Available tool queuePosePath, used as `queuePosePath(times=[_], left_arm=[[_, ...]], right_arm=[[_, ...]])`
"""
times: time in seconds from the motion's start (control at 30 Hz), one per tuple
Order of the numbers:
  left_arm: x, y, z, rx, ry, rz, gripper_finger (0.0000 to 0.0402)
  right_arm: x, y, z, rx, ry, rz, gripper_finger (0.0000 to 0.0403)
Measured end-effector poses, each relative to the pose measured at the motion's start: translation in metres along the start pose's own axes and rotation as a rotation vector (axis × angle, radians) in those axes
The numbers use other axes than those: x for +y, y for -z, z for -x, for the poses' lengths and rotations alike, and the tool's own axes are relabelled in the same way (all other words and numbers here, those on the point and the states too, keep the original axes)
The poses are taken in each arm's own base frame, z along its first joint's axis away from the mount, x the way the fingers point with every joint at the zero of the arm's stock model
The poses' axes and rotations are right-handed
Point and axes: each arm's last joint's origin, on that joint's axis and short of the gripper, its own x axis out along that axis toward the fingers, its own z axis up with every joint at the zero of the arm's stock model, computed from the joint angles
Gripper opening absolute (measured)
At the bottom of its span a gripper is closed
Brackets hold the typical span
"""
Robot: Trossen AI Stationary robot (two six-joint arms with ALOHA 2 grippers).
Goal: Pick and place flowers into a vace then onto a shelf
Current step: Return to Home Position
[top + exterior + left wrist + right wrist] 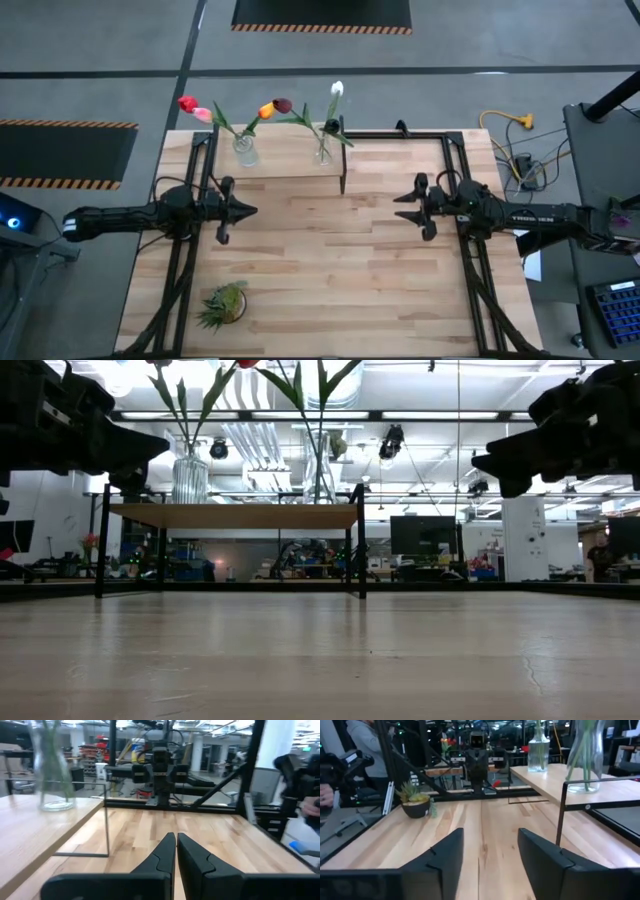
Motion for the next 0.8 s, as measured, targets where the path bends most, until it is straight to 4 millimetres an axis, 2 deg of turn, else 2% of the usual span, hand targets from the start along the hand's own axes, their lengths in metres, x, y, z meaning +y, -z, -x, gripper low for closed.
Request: queuePosePath(times=[0.23, 0.47, 0.6, 0.8], left_arm=[[0.001, 0.001, 0.0, 0.003, -0.05, -0.002, 0.0001], [0.001, -0.002, 0.001, -0.013, -0.047, 0.014, 0.0001], [0.001, -0.004, 0.002, -0.035, -0.042, 0.034, 0.0001], [-0.003, -0.01, 0.007, -0.11, 0.058, -0.014, 0.0001]], right_arm=[[0.0, 0.003, 0.001, 0.018, 0.024, 0.039, 0.0107], [0.004, -0.008, 0.005, -0.031, 0.005, 0.062, 0.002], [0.006, -0.001, 0.012, 0.067, 0.005, -0.012, 0.0011], [0.011, -0.002, 0.024, 0.045, -0.018, -0.011, 0.001]])
